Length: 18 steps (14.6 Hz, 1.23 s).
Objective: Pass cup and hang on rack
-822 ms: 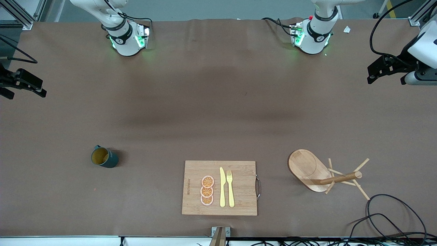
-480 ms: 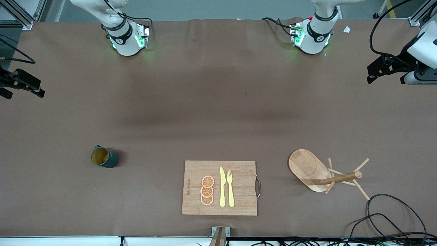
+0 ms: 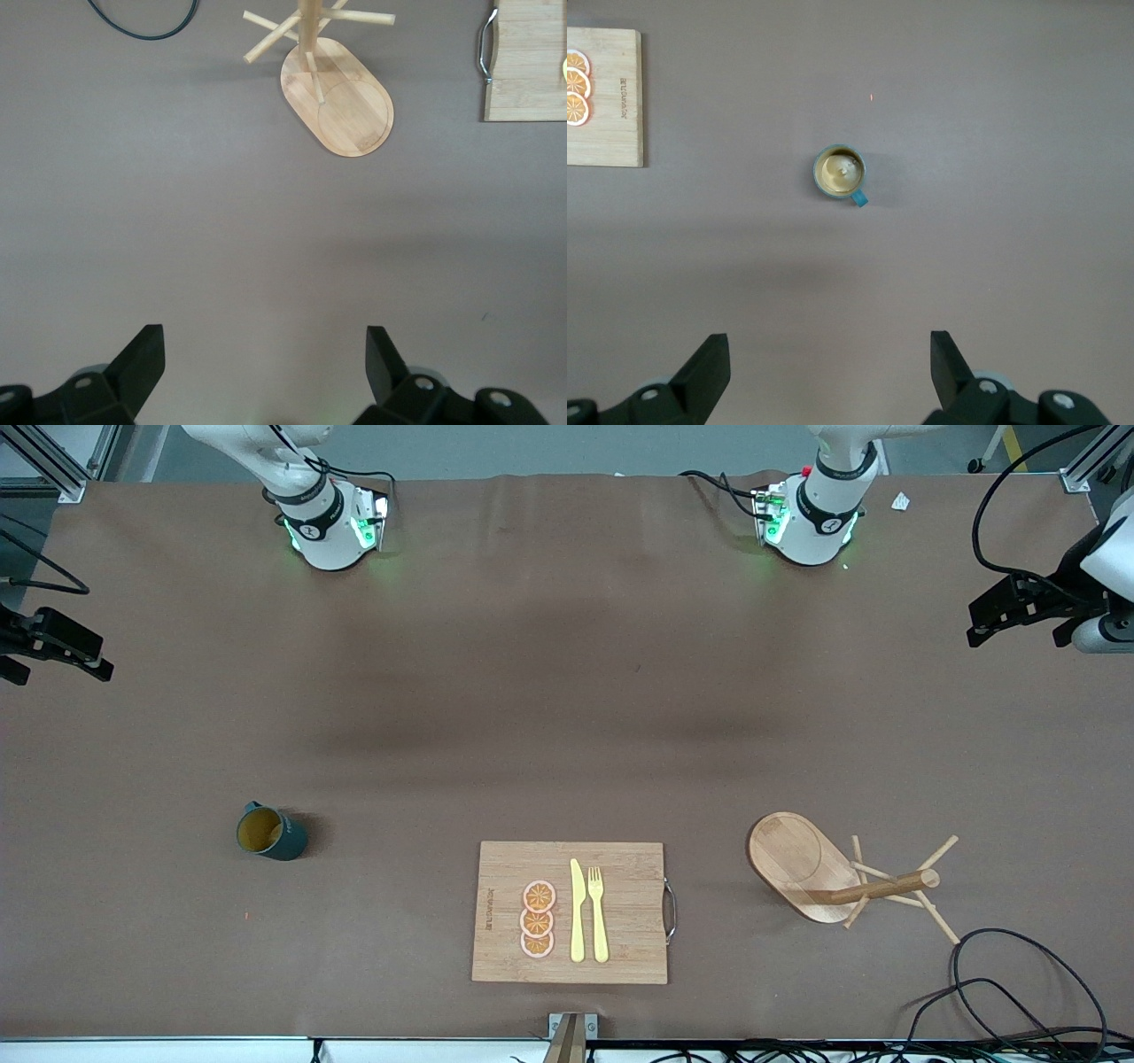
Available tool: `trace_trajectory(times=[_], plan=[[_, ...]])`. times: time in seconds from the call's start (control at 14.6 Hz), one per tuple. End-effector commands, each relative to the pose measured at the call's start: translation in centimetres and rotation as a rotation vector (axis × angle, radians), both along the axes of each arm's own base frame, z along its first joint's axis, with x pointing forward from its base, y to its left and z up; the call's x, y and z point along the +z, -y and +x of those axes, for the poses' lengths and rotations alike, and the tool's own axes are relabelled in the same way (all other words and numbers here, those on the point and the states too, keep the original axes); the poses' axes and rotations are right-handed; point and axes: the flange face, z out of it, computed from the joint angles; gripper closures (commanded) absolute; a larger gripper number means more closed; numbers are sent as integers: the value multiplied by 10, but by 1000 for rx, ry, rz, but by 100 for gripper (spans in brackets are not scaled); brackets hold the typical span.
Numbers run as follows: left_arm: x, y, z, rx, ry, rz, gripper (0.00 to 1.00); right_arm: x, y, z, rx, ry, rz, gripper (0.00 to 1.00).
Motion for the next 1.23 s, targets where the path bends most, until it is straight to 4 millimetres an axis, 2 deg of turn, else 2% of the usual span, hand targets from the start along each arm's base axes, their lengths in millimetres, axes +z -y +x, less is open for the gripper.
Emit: trace_trajectory(times=[0.0, 0.14, 0.21, 0.41, 0.55, 0.62, 0.69, 0.75, 0.82, 0.96, 1.1, 1.16], plan=[[3, 1, 4, -4, -5, -3, 0, 11, 22, -2, -41, 19, 7, 0], [3, 0, 5, -2, -3, -3, 0, 8, 22, 3, -41, 27, 13, 0], [3, 0, 5, -2, -3, -3, 0, -10, 16, 15, -42, 3, 14, 0], [3, 0, 5, 1, -2, -2, 0, -25, 13, 22, -24, -13, 16, 0], [1, -1, 6, 12, -2, 4, 0, -79, 7, 49, -14, -98, 23, 0], [-3, -2, 8, 12, -7, 8, 0, -92, 6, 55, -22, -109, 26, 0], [-5, -3, 10, 12, -10, 8, 0, -122, -12, 70, -5, -137, 24, 0], [-5, -5, 10, 17, -10, 8, 0, -149, -16, 80, -35, -161, 23, 0], [-5, -6, 11, 18, -7, 6, 0, -185, -19, 92, -71, -199, 22, 0], [-10, -3, 18, 16, 7, 5, 0, -239, -40, 112, -68, -204, 27, 0], [-10, -4, 20, 17, 13, 6, 0, -281, -70, 127, -81, -181, 18, 0], [-11, -6, 20, 19, 13, 7, 0, -298, -74, 131, -140, -179, 15, 0]])
